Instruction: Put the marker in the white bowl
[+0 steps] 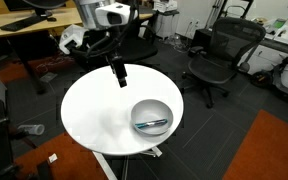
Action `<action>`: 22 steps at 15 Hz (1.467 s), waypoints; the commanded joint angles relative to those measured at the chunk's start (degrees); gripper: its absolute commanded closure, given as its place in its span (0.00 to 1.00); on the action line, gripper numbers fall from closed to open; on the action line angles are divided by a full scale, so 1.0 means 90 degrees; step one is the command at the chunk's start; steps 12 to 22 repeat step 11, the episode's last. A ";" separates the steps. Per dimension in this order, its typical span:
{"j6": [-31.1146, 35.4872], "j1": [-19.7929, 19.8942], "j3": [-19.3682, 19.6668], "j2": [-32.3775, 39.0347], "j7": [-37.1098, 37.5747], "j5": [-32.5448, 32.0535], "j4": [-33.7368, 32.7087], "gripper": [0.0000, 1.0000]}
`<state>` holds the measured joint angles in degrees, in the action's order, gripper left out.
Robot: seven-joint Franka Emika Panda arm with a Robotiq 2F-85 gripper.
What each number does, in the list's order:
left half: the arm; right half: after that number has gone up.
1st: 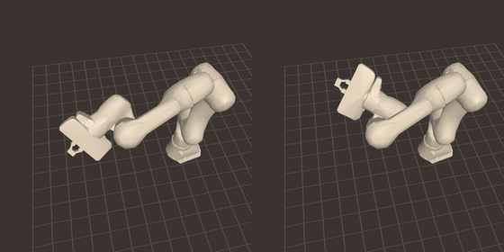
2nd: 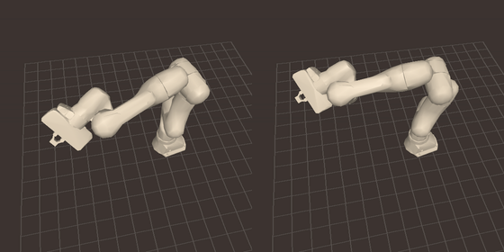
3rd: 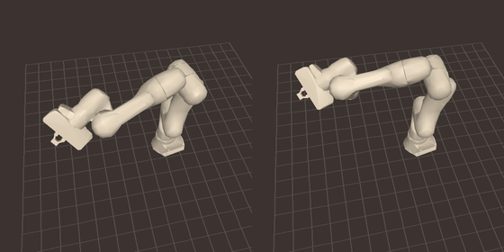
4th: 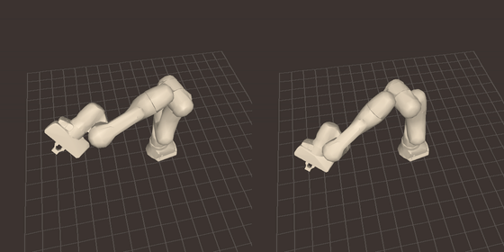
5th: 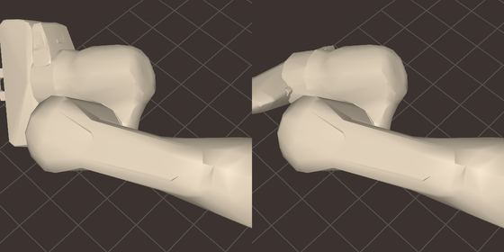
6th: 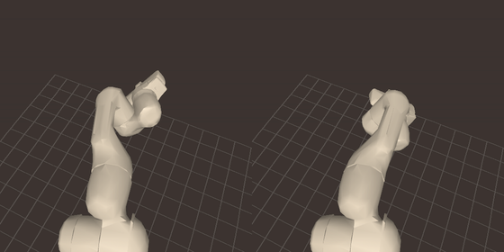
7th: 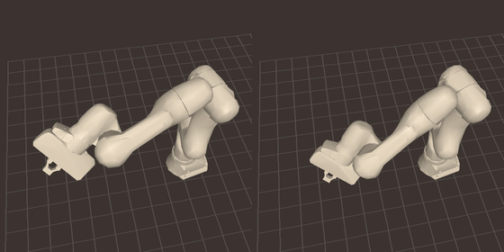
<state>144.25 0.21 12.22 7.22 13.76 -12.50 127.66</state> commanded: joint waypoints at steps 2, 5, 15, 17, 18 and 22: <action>-0.0012 0.0225 -0.0322 -0.0920 -0.0542 0.0135 0.0935 0.00; -0.0077 0.0291 -0.0411 -0.1129 -0.0735 0.0140 0.1223 0.00; -0.0022 0.0345 -0.0477 -0.0937 -0.0649 0.0062 0.1146 0.00; -0.0022 0.0345 -0.0477 -0.0937 -0.0649 0.0062 0.1146 0.00; -0.0022 0.0345 -0.0477 -0.0937 -0.0649 0.0062 0.1146 0.00; -0.0022 0.0345 -0.0477 -0.0937 -0.0649 0.0062 0.1146 0.00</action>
